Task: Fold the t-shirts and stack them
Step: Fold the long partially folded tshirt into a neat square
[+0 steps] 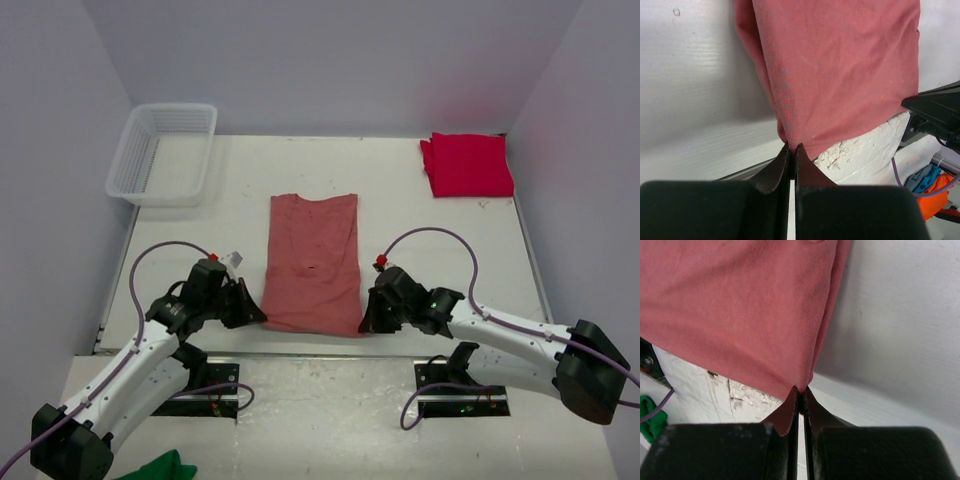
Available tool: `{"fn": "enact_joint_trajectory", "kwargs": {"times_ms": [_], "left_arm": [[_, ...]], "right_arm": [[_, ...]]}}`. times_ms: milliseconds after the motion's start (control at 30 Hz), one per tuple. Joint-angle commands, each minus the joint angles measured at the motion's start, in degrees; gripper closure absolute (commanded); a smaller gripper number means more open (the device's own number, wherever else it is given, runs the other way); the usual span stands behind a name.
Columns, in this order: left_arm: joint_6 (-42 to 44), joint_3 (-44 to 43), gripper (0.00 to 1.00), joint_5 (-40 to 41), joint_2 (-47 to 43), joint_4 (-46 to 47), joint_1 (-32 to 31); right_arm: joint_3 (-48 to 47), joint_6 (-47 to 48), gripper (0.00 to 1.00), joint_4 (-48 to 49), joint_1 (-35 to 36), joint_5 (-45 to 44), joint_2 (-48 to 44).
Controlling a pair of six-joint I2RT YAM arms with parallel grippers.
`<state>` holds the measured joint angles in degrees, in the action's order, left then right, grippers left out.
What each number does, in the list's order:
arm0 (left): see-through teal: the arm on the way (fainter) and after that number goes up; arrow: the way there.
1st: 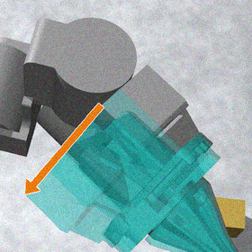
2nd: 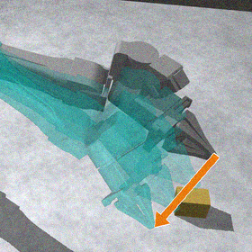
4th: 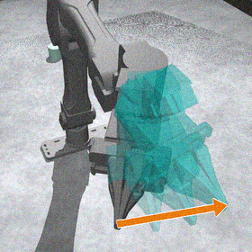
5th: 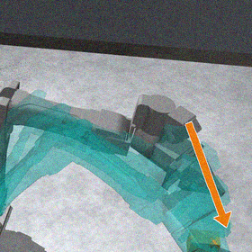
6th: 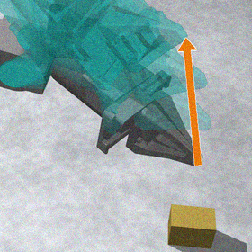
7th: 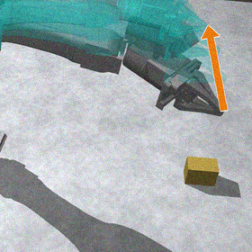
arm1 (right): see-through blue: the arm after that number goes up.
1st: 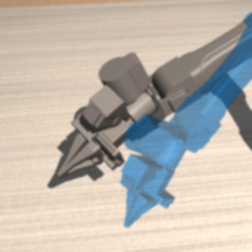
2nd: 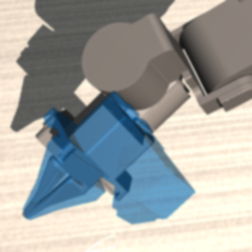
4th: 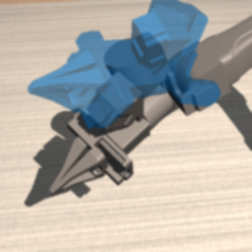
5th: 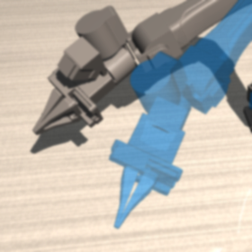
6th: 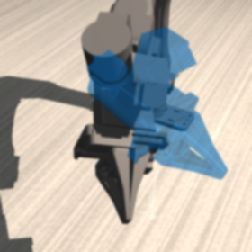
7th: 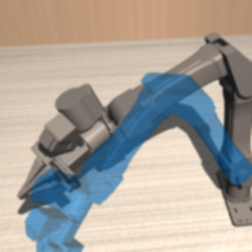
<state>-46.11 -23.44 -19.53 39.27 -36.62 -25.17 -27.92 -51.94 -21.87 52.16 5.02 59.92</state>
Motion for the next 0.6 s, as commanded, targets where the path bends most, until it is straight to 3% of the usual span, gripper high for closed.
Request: {"fn": "enact_joint_trajectory", "kwargs": {"times_ms": [0,300,433,567], "left_arm": [[-0.56,-0.64,1.00,-0.86,-0.94,-2.66,-0.06],[-0.47,-3.27,1.00,-0.60,-2.53,-4.51,-0.06],[1.01,-10.47,1.00,2.20,-0.25,-6.18,-0.14],[2.34,-19.78,1.00,3.62,7.46,-3.12,-0.14]], "right_arm": [[0.68,-1.93,1.00,-1.77,0.84,-2.55,-1.47],[-1.77,-2.29,1.00,-5.28,2.59,-4.74,-3.58],[-7.82,-0.18,1.00,-9.24,2.77,-7.11,-2.80],[-17.76,4.03,1.00,-13.20,2.68,-10.63,2.46]]}}
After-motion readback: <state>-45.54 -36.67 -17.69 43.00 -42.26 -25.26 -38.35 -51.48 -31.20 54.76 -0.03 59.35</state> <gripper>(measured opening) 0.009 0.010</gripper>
